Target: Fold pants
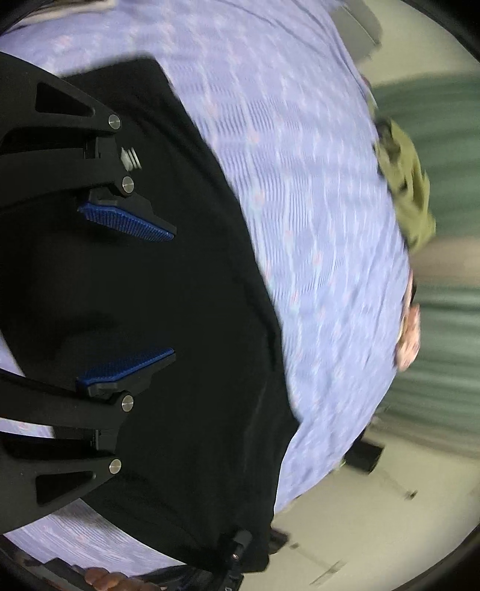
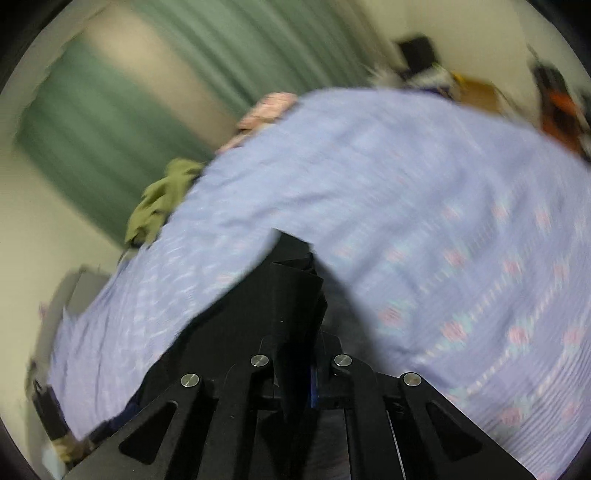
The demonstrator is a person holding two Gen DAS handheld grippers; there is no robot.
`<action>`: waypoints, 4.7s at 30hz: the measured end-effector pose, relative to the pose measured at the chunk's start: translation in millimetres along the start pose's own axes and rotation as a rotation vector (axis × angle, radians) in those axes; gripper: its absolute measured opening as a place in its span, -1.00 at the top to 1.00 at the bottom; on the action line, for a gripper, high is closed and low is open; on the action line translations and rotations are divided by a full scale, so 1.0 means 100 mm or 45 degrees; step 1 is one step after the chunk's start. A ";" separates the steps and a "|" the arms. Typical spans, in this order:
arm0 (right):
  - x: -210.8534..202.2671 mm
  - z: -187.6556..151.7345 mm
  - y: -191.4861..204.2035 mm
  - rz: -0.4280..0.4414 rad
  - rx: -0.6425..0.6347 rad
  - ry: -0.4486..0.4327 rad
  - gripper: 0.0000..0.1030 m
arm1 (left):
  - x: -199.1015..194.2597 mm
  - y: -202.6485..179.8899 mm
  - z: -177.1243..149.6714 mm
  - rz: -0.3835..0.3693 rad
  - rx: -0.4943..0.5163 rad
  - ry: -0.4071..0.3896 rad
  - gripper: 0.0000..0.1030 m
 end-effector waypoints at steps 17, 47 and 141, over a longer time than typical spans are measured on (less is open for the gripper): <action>-0.06 -1.99 2.61 0.315 -0.950 0.364 0.86 | -1.70 1.59 -1.67 0.309 -0.461 0.019 -0.15; -0.47 -2.87 2.18 0.260 -1.014 0.523 -0.30 | -1.79 1.13 -1.55 0.266 -0.151 -0.052 -0.31; -0.06 -3.17 1.01 -0.101 -0.867 0.640 -0.30 | -0.43 1.24 -2.31 -0.291 -0.828 0.142 0.41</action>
Point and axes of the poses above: each gripper's, at about its wrist camera, not at the fingertips, and x roughly the way its jaws point, y to its left, z to its top, the point moved 7 cm from there along x, roughly the way its jaws point, and after that the axes turned 15 degrees about x, right-handed, at the moved point
